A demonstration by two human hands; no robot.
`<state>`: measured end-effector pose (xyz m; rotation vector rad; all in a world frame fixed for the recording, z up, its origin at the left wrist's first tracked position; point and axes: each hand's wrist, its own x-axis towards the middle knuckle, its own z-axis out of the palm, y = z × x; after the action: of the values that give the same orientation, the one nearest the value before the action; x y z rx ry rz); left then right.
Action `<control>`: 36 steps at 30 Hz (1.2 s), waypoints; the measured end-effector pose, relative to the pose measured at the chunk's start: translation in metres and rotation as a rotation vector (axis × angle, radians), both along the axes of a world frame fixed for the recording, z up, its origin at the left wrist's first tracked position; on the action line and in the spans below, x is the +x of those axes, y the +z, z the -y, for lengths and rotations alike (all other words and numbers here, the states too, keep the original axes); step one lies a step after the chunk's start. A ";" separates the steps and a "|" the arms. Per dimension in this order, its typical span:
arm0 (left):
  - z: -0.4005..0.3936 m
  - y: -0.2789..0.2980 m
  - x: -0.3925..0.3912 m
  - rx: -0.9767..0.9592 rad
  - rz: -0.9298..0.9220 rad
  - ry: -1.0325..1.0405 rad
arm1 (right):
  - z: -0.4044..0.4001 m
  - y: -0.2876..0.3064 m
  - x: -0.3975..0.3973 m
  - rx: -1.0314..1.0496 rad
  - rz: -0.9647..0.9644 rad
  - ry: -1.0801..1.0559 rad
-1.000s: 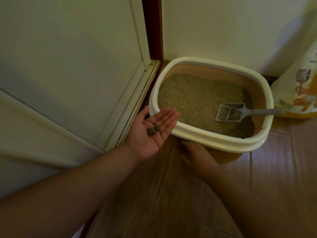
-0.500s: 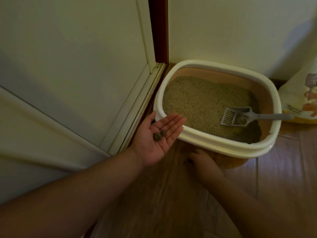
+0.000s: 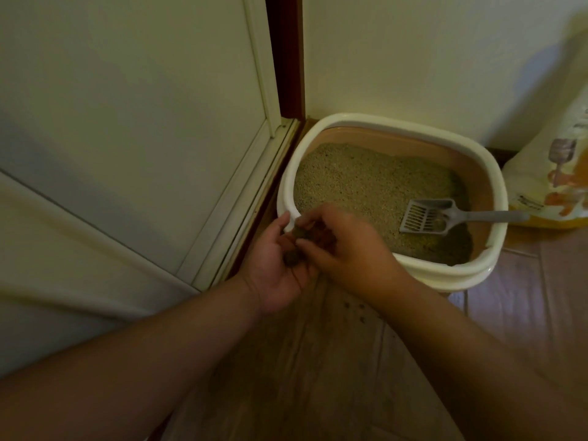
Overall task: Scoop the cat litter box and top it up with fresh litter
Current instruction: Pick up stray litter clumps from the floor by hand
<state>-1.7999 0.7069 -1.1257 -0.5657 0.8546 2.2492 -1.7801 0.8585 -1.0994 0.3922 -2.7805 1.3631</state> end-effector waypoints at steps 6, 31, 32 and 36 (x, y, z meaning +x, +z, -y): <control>0.000 -0.001 0.004 -0.003 0.022 -0.042 | 0.005 -0.013 0.000 0.077 -0.031 0.063; -0.002 0.000 -0.002 0.071 -0.014 -0.008 | -0.067 -0.158 0.062 0.554 0.550 -0.068; -0.002 0.000 -0.002 0.073 -0.013 -0.009 | -0.068 -0.159 0.062 0.542 0.539 -0.061; -0.003 0.001 -0.001 0.079 -0.008 -0.008 | -0.074 -0.164 0.061 0.511 0.514 -0.048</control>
<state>-1.8012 0.7098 -1.1249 -0.5157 0.7669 2.2687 -1.7187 0.9323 -1.2639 -0.0406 -3.5258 0.8076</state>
